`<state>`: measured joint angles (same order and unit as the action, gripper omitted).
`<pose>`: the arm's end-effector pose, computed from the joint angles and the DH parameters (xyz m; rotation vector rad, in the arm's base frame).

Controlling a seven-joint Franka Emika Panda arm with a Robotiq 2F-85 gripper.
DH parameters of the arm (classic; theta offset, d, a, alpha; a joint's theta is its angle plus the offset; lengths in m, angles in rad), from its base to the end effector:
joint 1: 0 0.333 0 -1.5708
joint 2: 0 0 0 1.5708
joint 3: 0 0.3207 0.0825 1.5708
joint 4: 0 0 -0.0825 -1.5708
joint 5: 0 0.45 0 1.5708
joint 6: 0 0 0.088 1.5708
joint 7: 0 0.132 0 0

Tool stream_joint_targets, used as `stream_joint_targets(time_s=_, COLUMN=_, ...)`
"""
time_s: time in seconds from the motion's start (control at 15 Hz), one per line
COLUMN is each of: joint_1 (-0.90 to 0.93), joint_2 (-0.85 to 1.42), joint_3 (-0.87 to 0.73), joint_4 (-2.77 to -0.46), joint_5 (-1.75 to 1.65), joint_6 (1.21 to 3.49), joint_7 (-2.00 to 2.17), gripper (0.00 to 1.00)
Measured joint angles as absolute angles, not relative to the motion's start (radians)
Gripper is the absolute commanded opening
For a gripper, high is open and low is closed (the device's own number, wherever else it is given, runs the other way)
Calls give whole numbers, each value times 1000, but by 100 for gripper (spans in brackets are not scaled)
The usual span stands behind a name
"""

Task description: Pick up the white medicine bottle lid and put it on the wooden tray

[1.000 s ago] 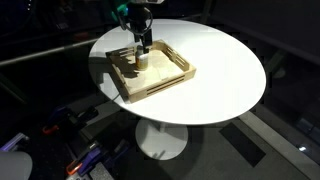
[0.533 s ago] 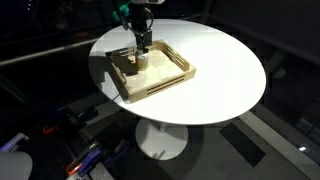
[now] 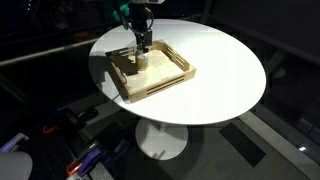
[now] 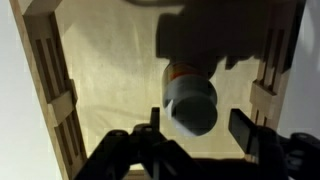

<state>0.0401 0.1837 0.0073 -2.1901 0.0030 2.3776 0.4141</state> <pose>0.5994 0.0286 0.2351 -3.0841 0.5756 -0.0046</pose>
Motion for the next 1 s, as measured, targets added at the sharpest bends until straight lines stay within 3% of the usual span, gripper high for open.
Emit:
stream_joint_targets(time_s=0.6, joint_1=41, joint_2=184, joint_3=7, joint_4=-2185, joint_5=3, joint_6=2378, joint_7=414, gripper=61)
stream_joint_targets(time_s=1.0, joint_1=41, joint_2=184, joint_3=7, joint_4=-2182, joint_5=3, joint_6=2378, joint_7=414, gripper=49)
